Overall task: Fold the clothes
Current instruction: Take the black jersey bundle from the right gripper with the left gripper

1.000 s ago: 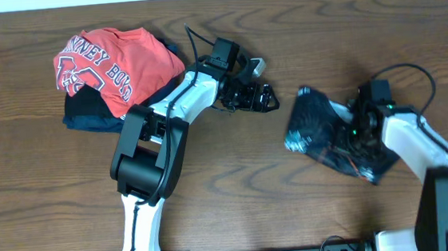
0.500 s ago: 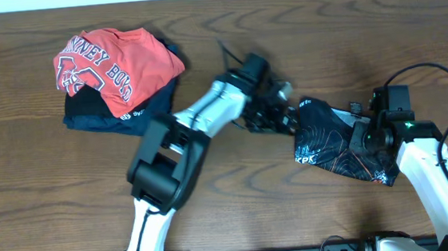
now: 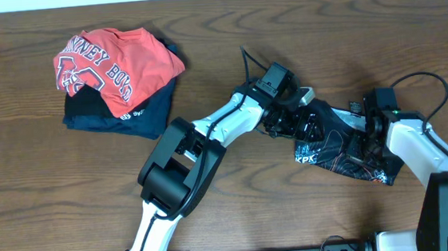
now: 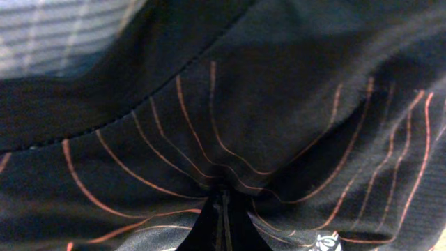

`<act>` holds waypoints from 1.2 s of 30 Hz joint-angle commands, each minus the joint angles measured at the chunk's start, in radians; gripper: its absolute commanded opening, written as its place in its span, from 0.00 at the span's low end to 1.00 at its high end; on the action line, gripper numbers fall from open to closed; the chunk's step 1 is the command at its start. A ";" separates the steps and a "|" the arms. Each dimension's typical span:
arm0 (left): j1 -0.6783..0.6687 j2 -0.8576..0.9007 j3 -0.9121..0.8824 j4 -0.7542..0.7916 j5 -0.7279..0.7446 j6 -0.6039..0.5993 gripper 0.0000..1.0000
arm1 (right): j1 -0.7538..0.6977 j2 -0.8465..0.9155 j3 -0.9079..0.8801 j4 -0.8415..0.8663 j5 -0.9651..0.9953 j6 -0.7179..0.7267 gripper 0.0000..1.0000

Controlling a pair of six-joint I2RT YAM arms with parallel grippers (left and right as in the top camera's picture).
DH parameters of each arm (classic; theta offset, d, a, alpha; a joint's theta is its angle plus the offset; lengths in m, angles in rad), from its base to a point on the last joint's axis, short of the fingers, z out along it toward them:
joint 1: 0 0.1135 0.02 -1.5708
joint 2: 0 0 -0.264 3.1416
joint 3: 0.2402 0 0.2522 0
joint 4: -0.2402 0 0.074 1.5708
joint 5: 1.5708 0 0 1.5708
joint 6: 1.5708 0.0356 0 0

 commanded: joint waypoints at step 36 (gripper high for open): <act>0.015 0.100 -0.013 0.153 0.038 -0.012 0.06 | -0.063 0.021 0.027 -0.069 -0.080 -0.098 0.01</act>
